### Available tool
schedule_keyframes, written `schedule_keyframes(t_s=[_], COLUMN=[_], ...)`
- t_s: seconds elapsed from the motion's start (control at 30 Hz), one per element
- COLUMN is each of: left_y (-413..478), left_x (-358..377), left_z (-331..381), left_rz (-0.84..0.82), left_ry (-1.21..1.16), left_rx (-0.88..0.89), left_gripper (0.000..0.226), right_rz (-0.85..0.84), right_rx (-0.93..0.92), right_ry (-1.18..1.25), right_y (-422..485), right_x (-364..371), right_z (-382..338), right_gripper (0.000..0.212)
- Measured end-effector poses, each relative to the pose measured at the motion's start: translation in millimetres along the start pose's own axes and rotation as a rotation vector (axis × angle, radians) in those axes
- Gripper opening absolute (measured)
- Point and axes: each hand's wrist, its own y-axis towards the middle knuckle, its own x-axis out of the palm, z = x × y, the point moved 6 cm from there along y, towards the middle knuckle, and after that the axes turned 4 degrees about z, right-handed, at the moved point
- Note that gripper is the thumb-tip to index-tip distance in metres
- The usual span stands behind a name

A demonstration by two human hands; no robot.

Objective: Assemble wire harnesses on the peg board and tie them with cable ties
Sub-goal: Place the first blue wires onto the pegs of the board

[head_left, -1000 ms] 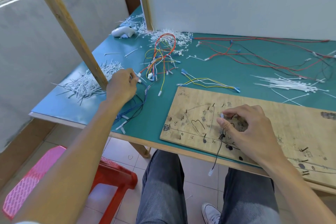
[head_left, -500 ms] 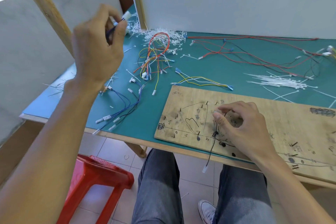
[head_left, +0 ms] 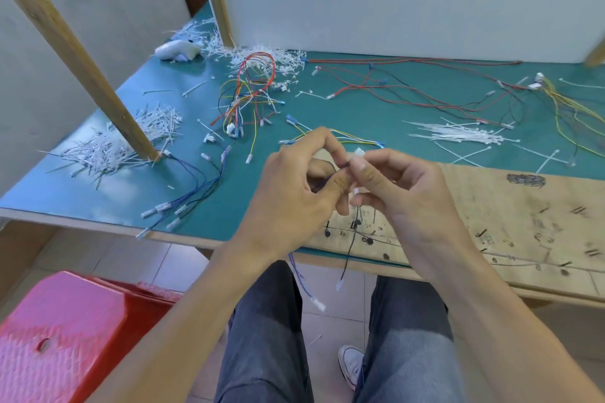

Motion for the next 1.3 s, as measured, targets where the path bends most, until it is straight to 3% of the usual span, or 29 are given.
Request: schedule_keyframes(t_s=[0.07,0.27,0.47,0.77,0.93,1.07,1.3], left_y=[-3.3,-16.8,-24.7,-41.5,-47.6,-51.2,-61.8], left_x=[3.8,12.8,15.8,20.0,28.4,29.5,34.6], left_z=[-3.8,-27.9,-39.2,-64.1,-75.0,-73.3,-57.6], left_rz=[-0.017,-0.098,-0.002,0.233,0.188,0.202,0.22], left_ry=[-0.014,-0.241,-0.249,-0.002,0.117,0.355,0.485], left_rx=[-0.028,-0.279,-0.367,-0.438,-0.488,-0.38,-0.295], left_gripper=[0.017,0.016,0.019,0.009,0.012,0.015,0.016], right_rz=[-0.027,-0.012,-0.079,-0.062,-0.035,-0.059,-0.022], right_rx=[0.046,0.041,0.088,0.061,0.048,0.023,0.038], right_ry=[0.011,-0.044,-0.131,-0.51,-0.727,-0.881,-0.956], right_y=[-0.7,6.4,19.6,75.9,99.3,106.0,108.3], right_x=[1.4,-4.4,-8.6,-14.3,-19.4,-19.4,-18.3], right_z=[3.2,7.0,20.9,39.1,56.8,63.8,66.1], right_gripper=[0.027,0.014,0.011,0.009,0.006,0.009,0.014])
